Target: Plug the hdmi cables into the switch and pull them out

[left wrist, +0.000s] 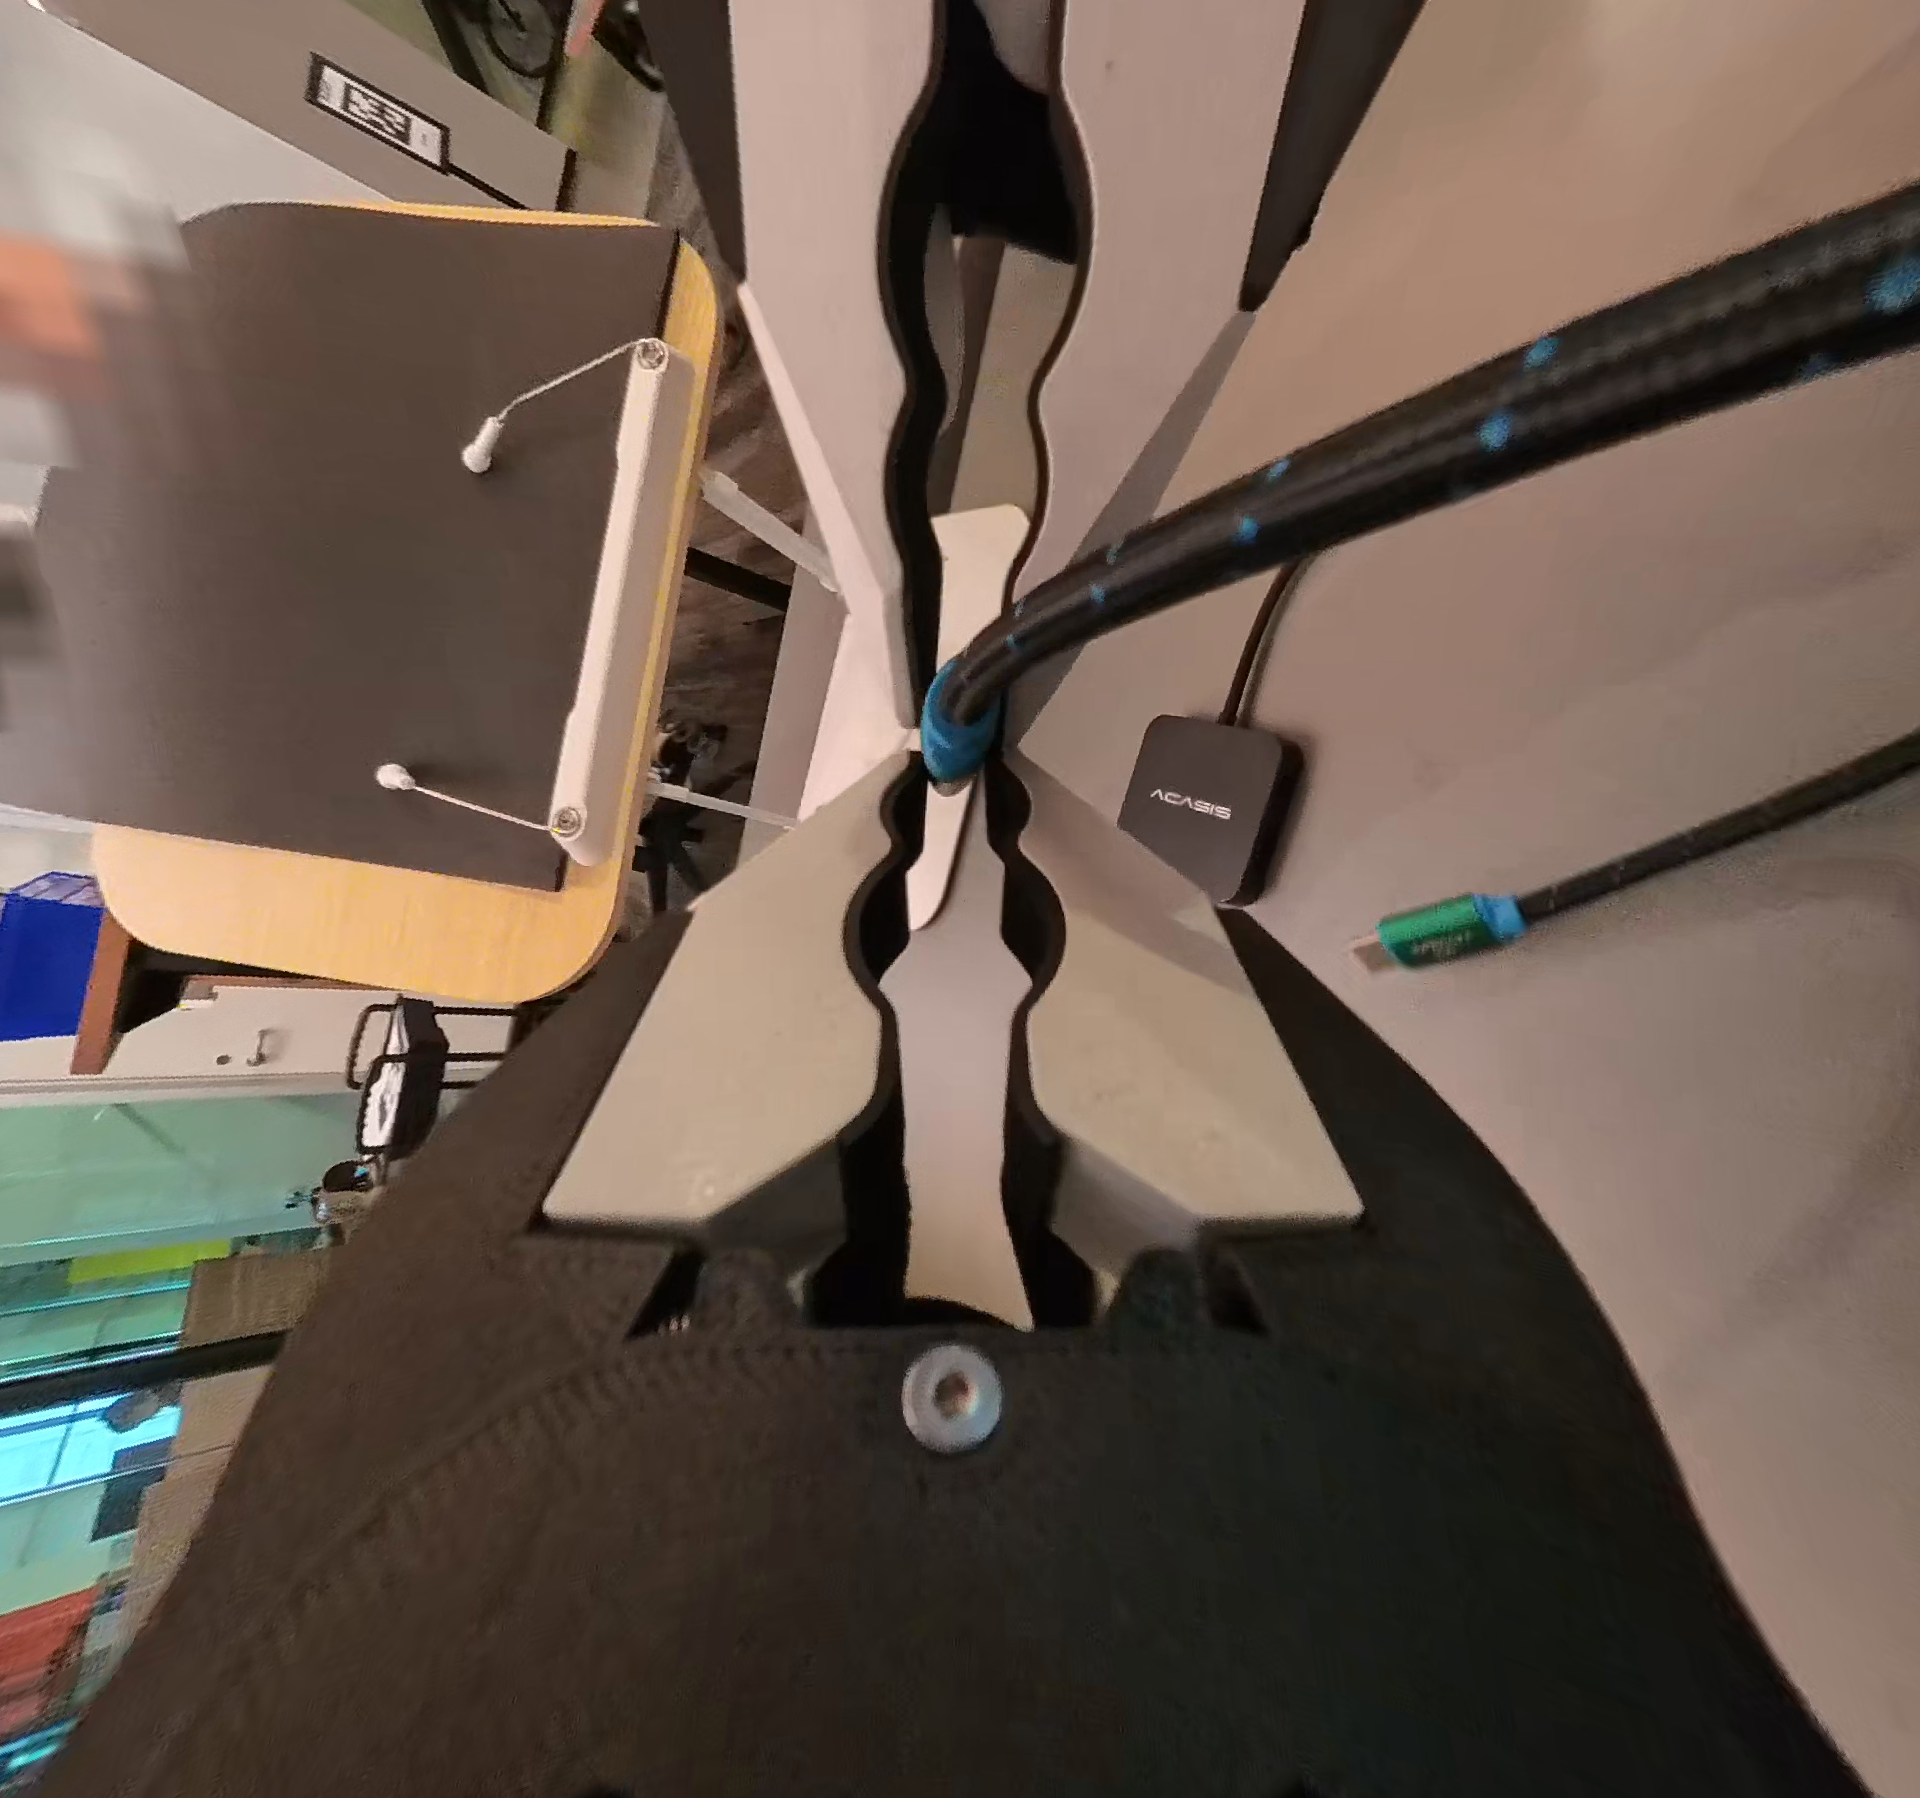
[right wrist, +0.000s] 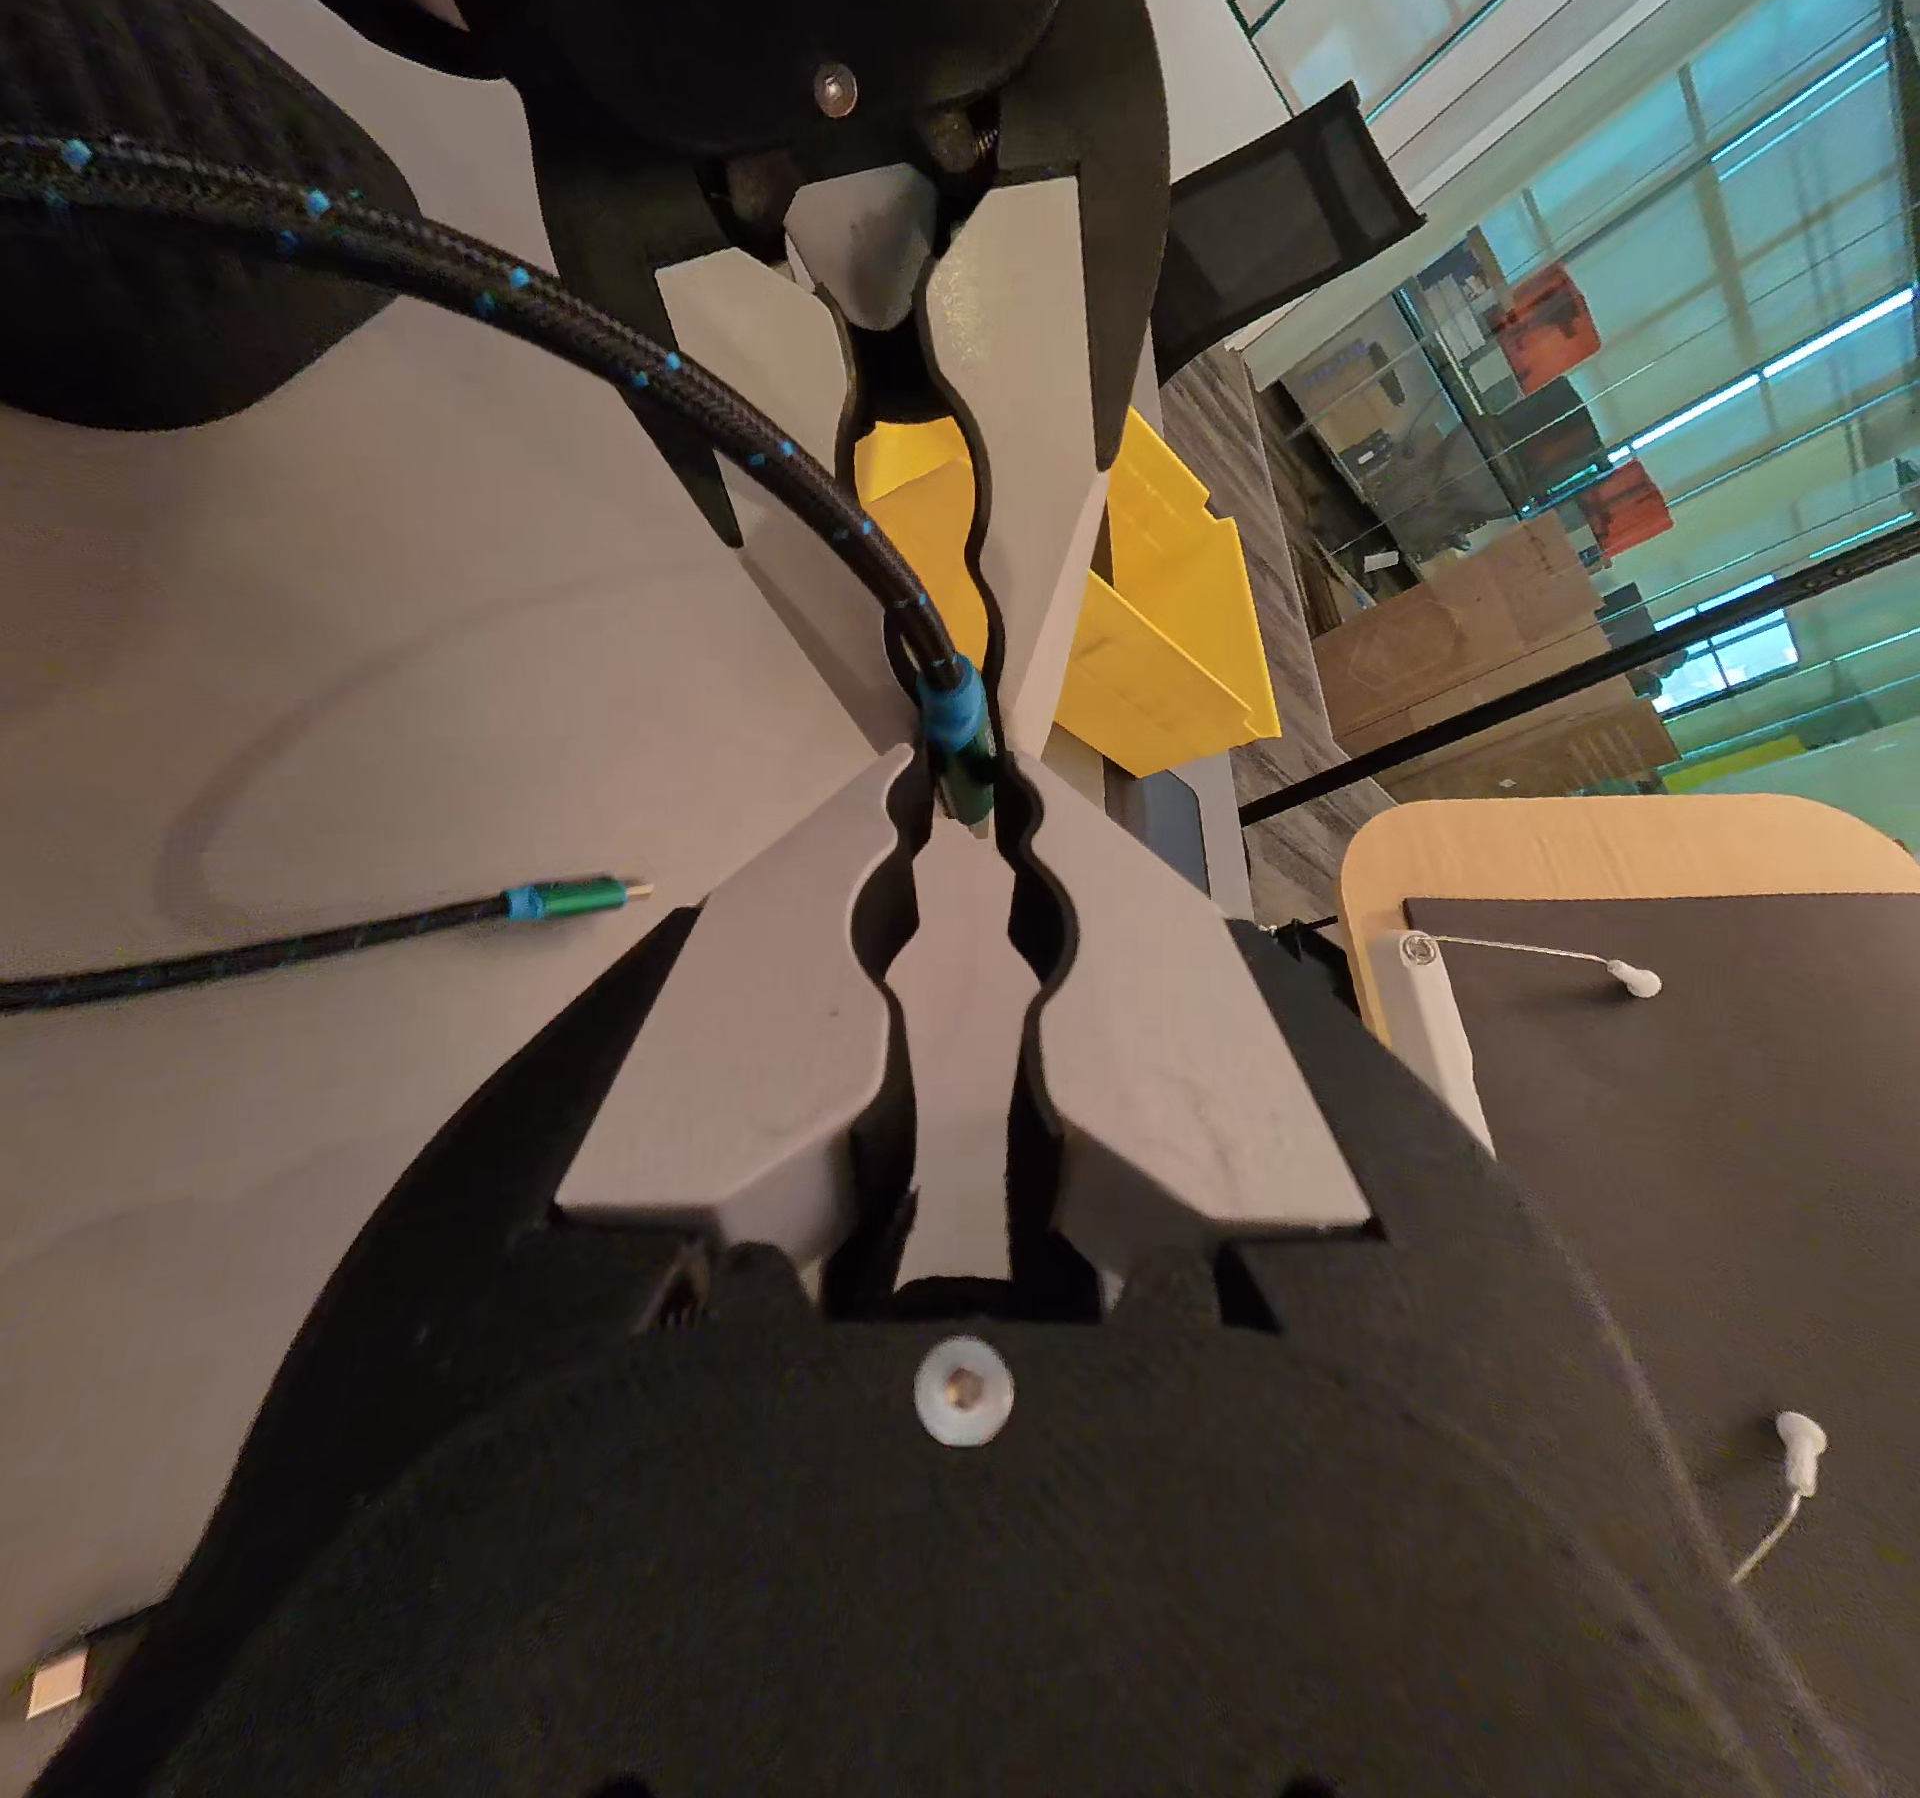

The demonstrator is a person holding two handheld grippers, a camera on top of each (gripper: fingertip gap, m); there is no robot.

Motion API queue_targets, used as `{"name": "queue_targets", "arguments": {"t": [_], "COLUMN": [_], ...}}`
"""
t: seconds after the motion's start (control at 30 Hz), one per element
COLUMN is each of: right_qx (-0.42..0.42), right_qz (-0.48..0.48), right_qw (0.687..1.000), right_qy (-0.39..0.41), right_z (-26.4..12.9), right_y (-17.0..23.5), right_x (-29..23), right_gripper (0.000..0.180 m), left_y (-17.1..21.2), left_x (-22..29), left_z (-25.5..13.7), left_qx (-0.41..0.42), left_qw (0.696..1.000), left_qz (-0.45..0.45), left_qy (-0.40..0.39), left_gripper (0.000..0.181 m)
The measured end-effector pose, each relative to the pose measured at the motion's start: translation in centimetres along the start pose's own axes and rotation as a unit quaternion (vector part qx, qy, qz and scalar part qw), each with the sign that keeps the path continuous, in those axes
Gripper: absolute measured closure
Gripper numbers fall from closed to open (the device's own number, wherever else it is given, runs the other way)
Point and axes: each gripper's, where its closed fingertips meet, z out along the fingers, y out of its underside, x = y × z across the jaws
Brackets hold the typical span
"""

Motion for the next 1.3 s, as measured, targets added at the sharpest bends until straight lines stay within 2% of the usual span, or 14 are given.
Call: {"name": "queue_targets", "arguments": {"t": [0.1,0.23,0.43,0.57,0.63,0.73,0.83,0.97,1.3], "right_qx": [-0.004,-0.017,-0.073,-0.111,-0.13,-0.162,-0.171,-0.185,-0.214], "right_qz": [0.01,0.016,0.001,-0.01,-0.016,-0.031,-0.032,-0.031,-0.047], "right_qw": [1.0,0.999,0.994,0.988,0.984,0.976,0.973,0.967,0.957], "right_qy": [0.005,0.027,0.075,0.106,0.121,0.139,0.153,0.172,0.192], "right_z": [0.2,0.0,-0.1,0.5,0.9,1.7,2.3,2.4,2.7], "right_y": [0.3,0.7,2.2,2.9,3.1,3.4,3.2,3.0,3.2], "right_x": [0.2,1.1,2.5,3.1,3.2,3.1,3.0,3.1,3.1], "right_gripper": [0.17,0.17,0.171,0.171,0.171,0.171,0.17,0.17,0.17], "left_y": [0.4,2.0,4.1,1.5,-0.3,-1.4,-0.1,1.4,1.0], "left_x": [0.0,0.0,-2.5,-4.8,-5.4,-4.7,-3.9,-2.5,-0.9], "left_z": [0.2,0.4,-1.4,-3.8,-4.7,-4.2,-2.8,-1.2,-0.5], "left_qx": [-0.012,-0.042,-0.048,0.026,0.058,0.041,-0.017,-0.057,-0.028], "left_qw": [1.0,0.997,0.98,0.932,0.912,0.902,0.91,0.901,0.881], "left_qz": [-0.019,-0.05,-0.194,-0.357,-0.399,-0.418,-0.405,-0.418,-0.442], "left_qy": [0.017,0.028,0.016,0.052,0.07,0.098,0.086,0.099,0.165], "left_gripper": [0.171,0.158,0.152,0.127,0.117,0.106,0.107,0.113,0.157]}}
